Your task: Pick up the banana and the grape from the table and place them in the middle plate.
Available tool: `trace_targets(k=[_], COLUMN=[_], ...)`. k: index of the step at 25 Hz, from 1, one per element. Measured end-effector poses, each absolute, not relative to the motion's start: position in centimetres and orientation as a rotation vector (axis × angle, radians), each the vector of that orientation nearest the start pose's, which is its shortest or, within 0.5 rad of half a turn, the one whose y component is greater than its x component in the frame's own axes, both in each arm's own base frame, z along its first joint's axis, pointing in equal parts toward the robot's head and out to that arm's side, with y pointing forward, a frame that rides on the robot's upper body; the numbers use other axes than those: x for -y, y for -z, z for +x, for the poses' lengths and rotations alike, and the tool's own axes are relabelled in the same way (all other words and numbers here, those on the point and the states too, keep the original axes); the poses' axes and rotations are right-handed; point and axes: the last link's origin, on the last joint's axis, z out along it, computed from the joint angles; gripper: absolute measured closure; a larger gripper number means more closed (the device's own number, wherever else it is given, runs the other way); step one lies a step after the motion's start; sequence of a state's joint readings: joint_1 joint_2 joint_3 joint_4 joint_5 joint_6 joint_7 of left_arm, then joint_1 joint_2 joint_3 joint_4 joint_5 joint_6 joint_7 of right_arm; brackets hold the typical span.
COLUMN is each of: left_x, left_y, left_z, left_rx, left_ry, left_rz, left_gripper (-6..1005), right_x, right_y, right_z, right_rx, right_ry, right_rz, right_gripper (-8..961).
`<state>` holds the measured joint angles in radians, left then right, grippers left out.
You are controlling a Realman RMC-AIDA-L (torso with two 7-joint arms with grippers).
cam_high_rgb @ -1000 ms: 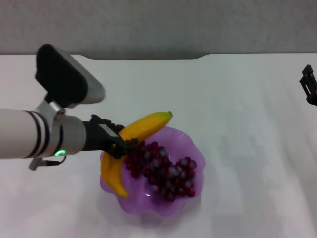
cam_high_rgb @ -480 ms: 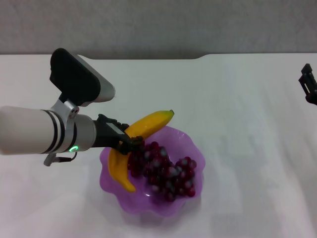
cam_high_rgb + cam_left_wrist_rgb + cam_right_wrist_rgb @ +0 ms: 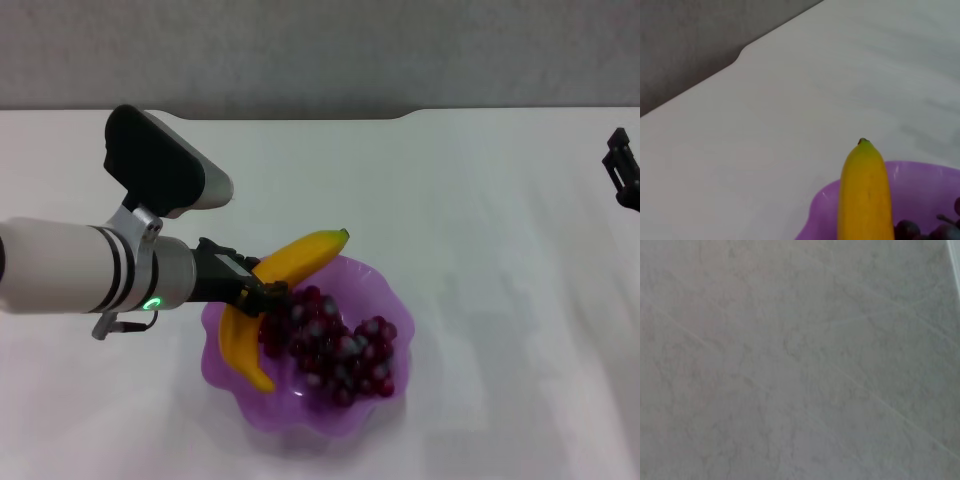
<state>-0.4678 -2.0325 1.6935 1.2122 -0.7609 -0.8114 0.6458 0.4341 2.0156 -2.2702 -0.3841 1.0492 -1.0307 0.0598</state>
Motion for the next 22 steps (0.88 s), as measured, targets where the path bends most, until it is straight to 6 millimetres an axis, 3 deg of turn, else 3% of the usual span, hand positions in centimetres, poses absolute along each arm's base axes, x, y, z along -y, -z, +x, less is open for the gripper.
trace_targets(k=[11,22], left_x=[-38.46,-38.32], left_y=[4.91,5.12], left_z=[-19.57,-19.68], left_rx=[0.685,0.684], left_ry=[-0.057,-0.067], left_rz=[-2.432,-2.437], left_gripper=[538,388], right_x=[-36.03,-36.02], right_y=[-0.6,-0.59], right_z=[31.57,31.55], right_rx=[-0.643,-0.642], right_ry=[-0.752,-0.753], right_rz=[-1.448,-1.448], right_gripper=[229,229])
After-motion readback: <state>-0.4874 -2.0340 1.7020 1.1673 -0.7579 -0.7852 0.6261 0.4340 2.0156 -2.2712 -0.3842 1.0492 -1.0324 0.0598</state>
